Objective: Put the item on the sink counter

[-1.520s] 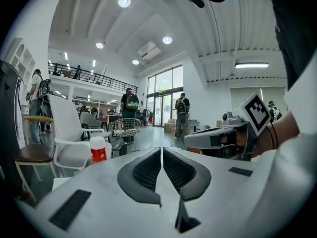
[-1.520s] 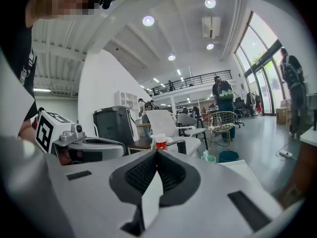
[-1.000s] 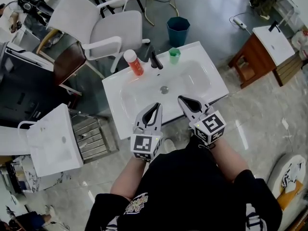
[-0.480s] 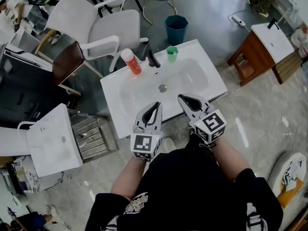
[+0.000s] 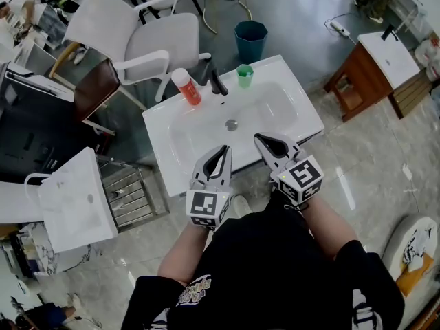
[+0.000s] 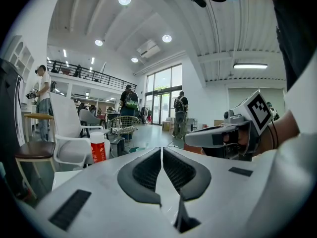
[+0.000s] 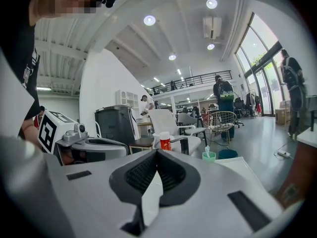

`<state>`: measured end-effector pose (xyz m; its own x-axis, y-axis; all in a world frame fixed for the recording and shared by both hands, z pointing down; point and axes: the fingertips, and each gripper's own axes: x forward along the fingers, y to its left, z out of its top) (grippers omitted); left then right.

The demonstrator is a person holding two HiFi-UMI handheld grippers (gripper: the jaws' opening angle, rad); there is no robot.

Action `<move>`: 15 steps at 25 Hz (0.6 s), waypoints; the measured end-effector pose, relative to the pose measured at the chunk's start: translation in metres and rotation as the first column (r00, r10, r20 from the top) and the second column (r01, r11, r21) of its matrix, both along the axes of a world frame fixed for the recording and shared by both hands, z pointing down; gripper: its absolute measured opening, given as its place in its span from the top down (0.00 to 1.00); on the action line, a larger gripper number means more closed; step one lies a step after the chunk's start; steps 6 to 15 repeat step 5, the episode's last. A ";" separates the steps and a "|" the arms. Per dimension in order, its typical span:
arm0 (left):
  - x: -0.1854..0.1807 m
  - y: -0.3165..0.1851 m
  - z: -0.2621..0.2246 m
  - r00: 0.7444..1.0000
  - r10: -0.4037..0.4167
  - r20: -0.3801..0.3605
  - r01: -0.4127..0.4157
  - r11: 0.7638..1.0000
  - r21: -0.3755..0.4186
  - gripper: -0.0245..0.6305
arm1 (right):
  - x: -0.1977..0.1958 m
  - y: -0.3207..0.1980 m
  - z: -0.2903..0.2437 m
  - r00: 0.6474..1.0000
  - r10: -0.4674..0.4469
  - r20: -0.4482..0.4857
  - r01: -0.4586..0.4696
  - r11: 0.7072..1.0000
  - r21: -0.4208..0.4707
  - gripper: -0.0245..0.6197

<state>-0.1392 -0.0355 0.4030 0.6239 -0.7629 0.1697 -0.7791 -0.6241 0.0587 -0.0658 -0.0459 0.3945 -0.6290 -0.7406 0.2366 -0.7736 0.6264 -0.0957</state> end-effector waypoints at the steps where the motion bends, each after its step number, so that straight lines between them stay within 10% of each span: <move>1: 0.000 0.000 0.000 1.000 -0.001 -0.002 0.001 1.000 -0.001 0.92 | 0.000 0.000 0.000 1.000 0.000 0.000 0.000 1.000 0.000 0.88; 15: -0.001 0.004 0.003 1.000 -0.005 -0.001 0.005 1.000 -0.006 0.92 | 0.000 0.003 0.002 1.000 -0.002 0.000 0.002 1.000 -0.002 0.88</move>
